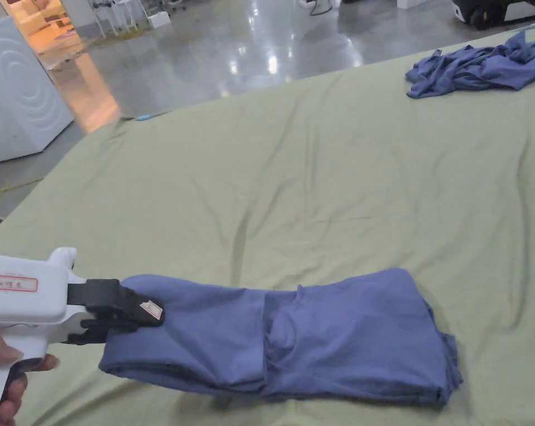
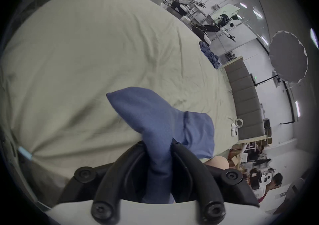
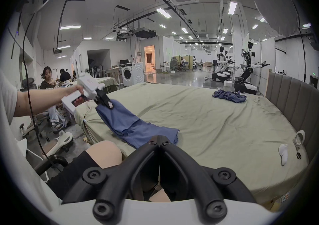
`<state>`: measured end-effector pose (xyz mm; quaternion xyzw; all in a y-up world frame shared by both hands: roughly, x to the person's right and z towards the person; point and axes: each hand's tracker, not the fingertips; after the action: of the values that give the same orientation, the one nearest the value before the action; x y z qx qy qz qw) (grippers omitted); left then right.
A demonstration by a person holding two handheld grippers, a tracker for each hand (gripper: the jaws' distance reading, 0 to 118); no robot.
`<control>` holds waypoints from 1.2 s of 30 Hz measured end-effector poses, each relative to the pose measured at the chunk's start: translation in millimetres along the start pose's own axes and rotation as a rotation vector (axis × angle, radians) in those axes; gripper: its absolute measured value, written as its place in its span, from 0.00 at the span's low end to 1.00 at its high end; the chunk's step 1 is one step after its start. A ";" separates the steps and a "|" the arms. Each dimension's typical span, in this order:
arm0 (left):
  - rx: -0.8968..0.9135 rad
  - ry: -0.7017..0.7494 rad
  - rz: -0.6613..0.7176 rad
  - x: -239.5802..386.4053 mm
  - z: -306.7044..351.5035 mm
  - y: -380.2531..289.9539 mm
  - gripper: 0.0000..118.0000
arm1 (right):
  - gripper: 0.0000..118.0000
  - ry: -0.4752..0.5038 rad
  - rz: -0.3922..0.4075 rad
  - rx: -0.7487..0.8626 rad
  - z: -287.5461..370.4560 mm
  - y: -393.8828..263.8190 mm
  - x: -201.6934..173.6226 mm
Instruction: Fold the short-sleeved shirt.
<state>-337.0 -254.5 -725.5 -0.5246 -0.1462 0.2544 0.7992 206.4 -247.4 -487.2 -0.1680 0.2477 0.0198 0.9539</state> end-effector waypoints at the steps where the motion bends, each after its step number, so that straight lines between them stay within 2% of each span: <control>1: -0.007 0.027 -0.029 17.1 5.7 1.5 0.13 | 0.02 0.004 -0.009 -0.001 0.8 -2.0 2.1; 6: -0.051 0.179 -0.204 117.8 -10.1 3.1 0.13 | 0.02 0.016 -0.043 0.024 11.4 -12.3 17.5; 9: -0.116 0.224 -0.277 173.8 -50.7 -6.7 0.13 | 0.02 -0.012 -0.077 0.047 24.7 -15.0 30.5; 12: -0.198 0.284 -0.373 204.3 -96.6 -13.9 0.13 | 0.02 -0.052 -0.087 0.065 39.0 -19.4 40.7; 18: -0.275 0.271 -0.359 237.9 -182.8 -27.6 0.14 | 0.02 -0.094 -0.115 0.070 63.1 -34.1 56.0; 19: -0.289 0.270 -0.365 241.6 -194.0 -31.2 0.18 | 0.02 -0.105 -0.115 0.068 66.0 -36.0 57.9; 20: -0.296 0.268 -0.364 245.6 -207.0 -35.6 0.28 | 0.02 -0.116 -0.122 0.065 68.7 -38.1 60.1; 21: -0.301 0.258 -0.352 247.0 -215.6 -37.4 0.49 | 0.02 -0.120 -0.131 0.063 70.9 -40.0 62.4; 22: -0.315 0.220 -0.324 249.1 -221.2 -39.0 0.77 | 0.02 -0.122 -0.139 0.064 72.6 -41.8 64.1; 23: -0.324 0.136 -0.301 256.0 -222.9 -42.2 0.81 | 0.02 -0.124 -0.151 0.065 75.2 -44.6 66.2; 25: -0.317 -0.128 -0.251 272.4 -205.3 -39.6 0.81 | 0.02 -0.128 -0.163 0.062 77.2 -47.0 67.5; 26: -0.264 -0.210 -0.232 276.0 -189.3 -32.8 0.81 | 0.02 -0.125 -0.168 0.062 77.7 -47.8 67.6; 28: -0.206 -0.159 -0.283 278.7 -165.6 -28.7 0.80 | 0.02 -0.117 -0.176 0.061 77.0 -47.7 66.8; 29: -0.196 -0.053 -0.359 277.4 -158.0 -29.7 0.79 | 0.02 -0.114 -0.176 0.060 76.5 -47.2 65.1; 30: -0.191 0.073 -0.448 274.7 -151.2 -36.2 0.72 | 0.02 -0.111 -0.173 0.062 75.8 -46.5 62.5; 31: -0.185 0.179 -0.518 268.6 -152.9 -41.6 0.48 | 0.02 -0.107 -0.168 0.065 74.5 -46.0 60.5; 32: -0.176 0.299 -0.579 258.8 -158.9 -48.1 0.18 | 0.02 -0.100 -0.163 0.067 73.3 -44.6 57.9; 33: -0.205 0.357 -0.597 247.9 -170.1 -54.2 0.01 | 0.02 -0.095 -0.158 0.071 72.0 -43.4 55.5; 34: -0.233 0.372 -0.576 240.5 -183.1 -59.3 0.01 | 0.02 -0.091 -0.156 0.073 70.8 -42.2 53.6; 36: -0.281 0.281 -0.480 224.5 -211.1 -68.6 0.01 | 0.02 -0.084 -0.152 0.071 68.6 -40.9 48.9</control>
<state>-28.1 -312.1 -756.1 -0.6105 -0.1876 -0.0391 0.7685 286.2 -265.5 -441.6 -0.1515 0.1946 -0.0547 0.9676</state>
